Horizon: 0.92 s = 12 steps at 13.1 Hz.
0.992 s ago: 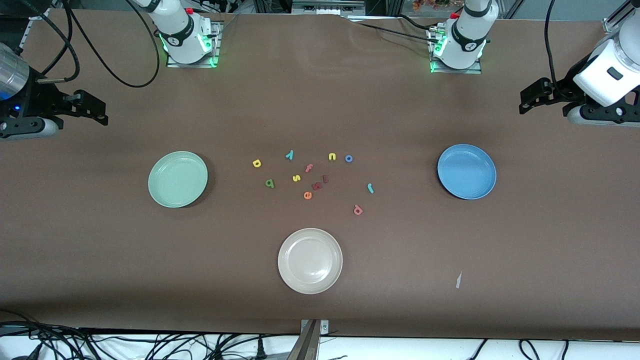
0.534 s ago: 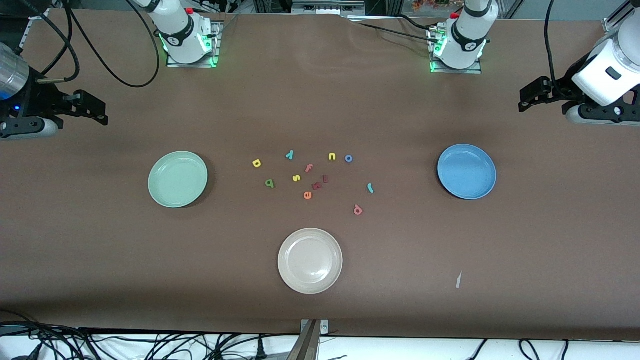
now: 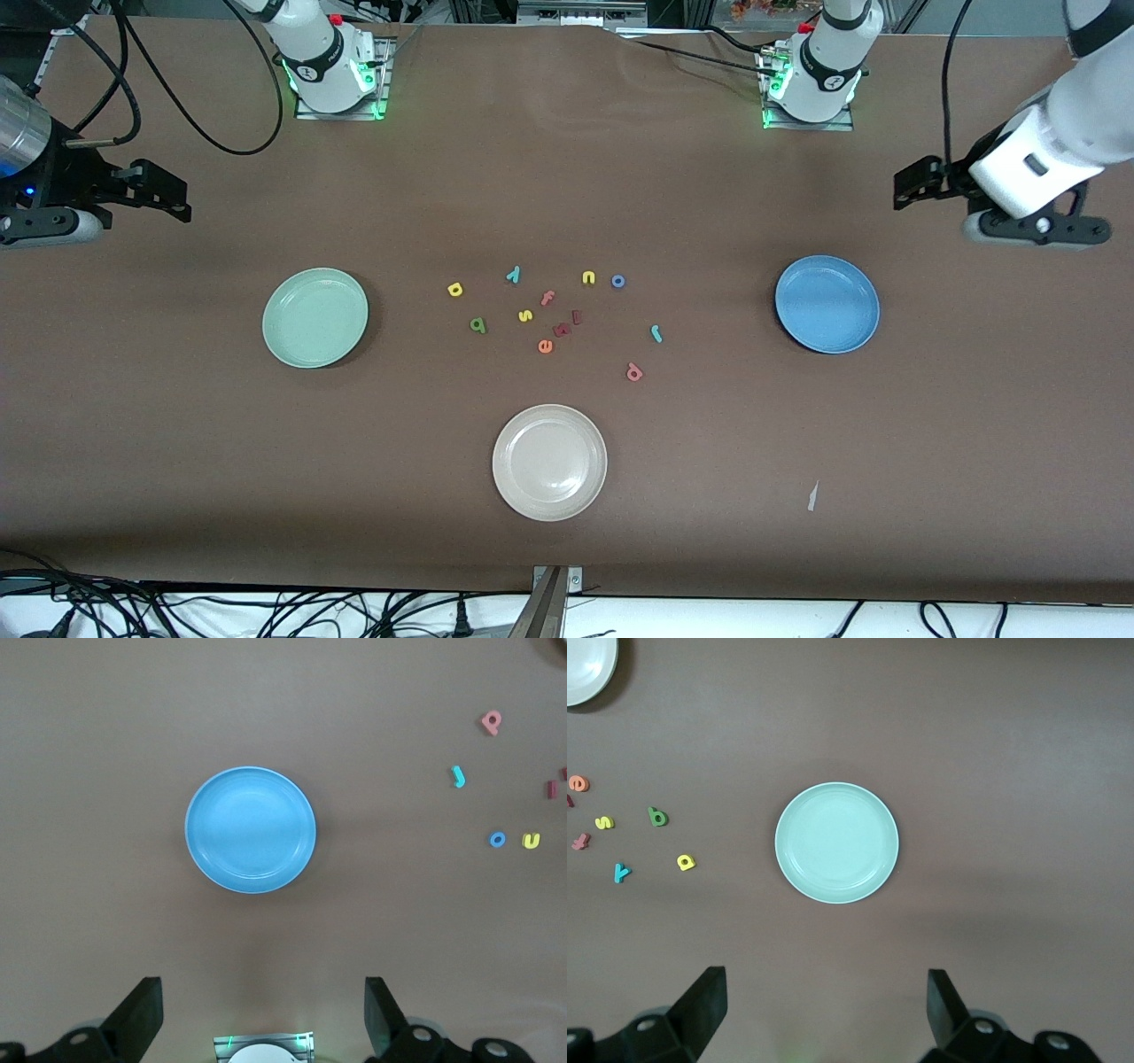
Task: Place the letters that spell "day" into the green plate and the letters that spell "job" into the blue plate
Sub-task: 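Move the left gripper over the pink letter P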
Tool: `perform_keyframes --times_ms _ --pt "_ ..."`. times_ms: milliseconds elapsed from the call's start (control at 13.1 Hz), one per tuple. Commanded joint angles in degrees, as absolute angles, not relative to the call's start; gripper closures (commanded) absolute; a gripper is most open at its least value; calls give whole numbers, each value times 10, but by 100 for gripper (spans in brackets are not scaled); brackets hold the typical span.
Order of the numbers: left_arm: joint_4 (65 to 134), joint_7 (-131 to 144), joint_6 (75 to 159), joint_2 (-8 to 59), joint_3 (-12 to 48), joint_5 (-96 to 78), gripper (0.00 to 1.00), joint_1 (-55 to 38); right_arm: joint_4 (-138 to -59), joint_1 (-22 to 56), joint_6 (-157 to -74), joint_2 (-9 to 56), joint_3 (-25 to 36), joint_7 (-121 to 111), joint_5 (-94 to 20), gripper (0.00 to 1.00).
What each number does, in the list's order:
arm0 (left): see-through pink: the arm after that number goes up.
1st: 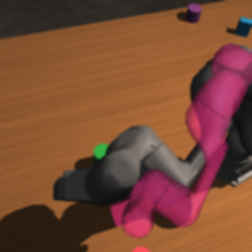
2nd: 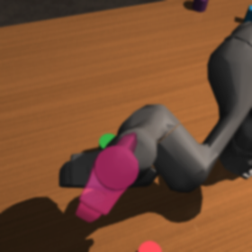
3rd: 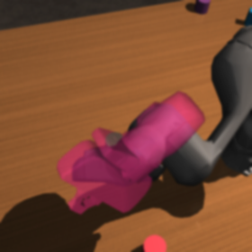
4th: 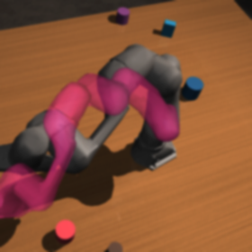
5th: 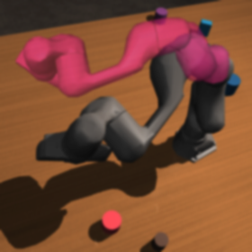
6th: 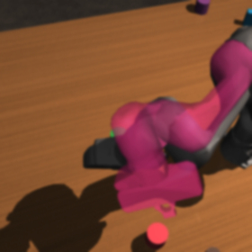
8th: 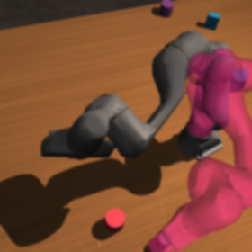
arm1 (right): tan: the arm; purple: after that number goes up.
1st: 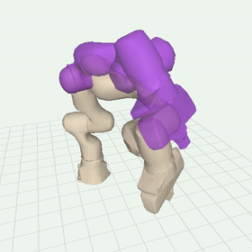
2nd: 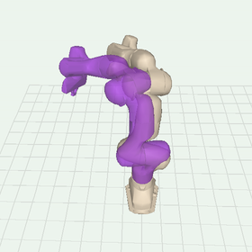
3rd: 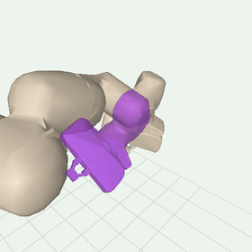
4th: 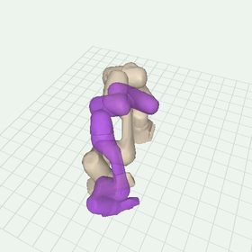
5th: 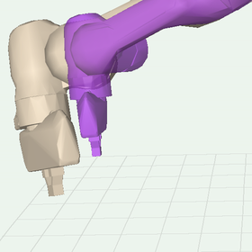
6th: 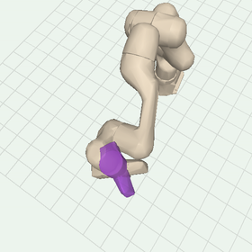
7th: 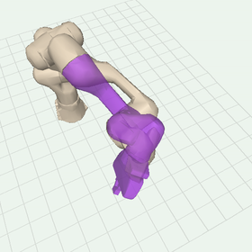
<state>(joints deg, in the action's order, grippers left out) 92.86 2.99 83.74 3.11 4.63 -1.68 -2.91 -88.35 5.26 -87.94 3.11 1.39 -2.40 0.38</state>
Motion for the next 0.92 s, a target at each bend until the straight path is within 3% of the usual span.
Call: perform_keyframes --times_ms 0,305,839 --pt "892 20 840 100 47 -11 0 -74 -876 50 -875 26 9 -20 -4 0" --pt "778 29 896 273 46 -6 0 -165 -877 55 -871 31 7 -21 -5 0" --pt "756 166 1102 388 45 -12 0 -189 -878 69 -869 44 7 -27 -2 0"
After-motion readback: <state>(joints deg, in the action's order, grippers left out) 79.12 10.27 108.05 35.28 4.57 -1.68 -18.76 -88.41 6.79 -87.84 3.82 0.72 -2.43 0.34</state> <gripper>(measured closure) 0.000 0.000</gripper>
